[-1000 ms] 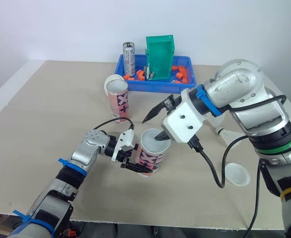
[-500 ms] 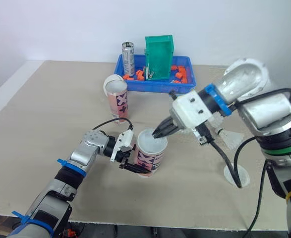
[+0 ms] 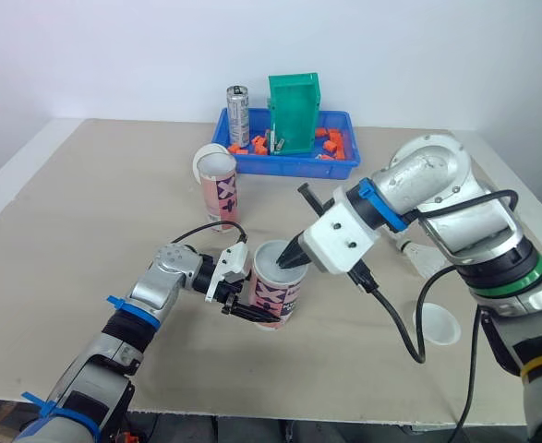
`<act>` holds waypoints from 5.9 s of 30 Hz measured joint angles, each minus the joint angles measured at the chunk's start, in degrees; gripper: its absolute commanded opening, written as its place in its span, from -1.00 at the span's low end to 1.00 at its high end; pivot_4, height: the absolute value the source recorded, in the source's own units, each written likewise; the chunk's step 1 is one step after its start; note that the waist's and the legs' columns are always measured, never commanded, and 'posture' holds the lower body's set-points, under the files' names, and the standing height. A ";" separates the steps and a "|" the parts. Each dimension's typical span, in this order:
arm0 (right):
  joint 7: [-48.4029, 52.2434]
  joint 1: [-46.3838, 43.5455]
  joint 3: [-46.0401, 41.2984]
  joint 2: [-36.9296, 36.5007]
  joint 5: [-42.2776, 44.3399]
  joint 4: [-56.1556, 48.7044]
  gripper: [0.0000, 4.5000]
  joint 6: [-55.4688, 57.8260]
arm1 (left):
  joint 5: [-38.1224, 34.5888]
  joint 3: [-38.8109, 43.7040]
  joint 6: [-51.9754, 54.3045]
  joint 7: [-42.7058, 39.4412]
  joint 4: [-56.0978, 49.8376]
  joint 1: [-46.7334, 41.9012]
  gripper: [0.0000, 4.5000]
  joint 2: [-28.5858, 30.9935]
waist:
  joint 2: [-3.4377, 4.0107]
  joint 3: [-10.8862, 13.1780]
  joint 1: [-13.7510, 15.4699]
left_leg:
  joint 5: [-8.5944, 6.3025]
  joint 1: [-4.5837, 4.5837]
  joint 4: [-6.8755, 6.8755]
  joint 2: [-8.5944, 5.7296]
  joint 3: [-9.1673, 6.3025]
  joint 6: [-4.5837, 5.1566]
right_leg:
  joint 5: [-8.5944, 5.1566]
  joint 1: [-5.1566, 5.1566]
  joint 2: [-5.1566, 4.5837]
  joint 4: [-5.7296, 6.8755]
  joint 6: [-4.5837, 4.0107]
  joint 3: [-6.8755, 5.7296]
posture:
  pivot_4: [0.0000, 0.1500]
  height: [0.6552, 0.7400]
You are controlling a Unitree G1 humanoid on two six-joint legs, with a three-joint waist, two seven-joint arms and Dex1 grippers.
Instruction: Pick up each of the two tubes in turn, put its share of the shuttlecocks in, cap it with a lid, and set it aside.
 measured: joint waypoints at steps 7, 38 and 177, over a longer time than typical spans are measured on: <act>-2.03 -1.12 -8.83 -0.19 9.36 2.86 -0.46 14.89 | -0.02 -0.19 -0.64 -0.90 -0.36 -0.16 0.29 -0.15 | 0.07 0.06 0.24 | -0.06 -0.54 -0.02 -0.01 -0.05 0.02 | 0.05 -0.31 0.01 0.00 0.20 -0.01 | 1.00 0.91; -30.32 49.70 -26.66 -5.34 19.02 -25.13 0.85 29.99 | -9.89 14.35 8.62 -3.93 -15.05 7.65 0.97 17.90 | 0.14 0.98 0.20 | -0.21 -0.88 0.11 -0.03 -0.16 -0.08 | -0.23 -0.45 0.01 -0.05 0.31 0.00 | 1.00 0.91; -55.45 38.84 -58.31 -9.16 9.73 37.62 -0.06 12.24 | -9.96 11.73 8.67 21.00 -16.54 1.53 1.00 -2.96 | -0.01 1.58 -0.32 | -0.14 -0.79 0.29 -0.23 0.10 -0.16 | 0.30 -0.35 0.00 -0.08 0.66 0.49 | 1.00 0.91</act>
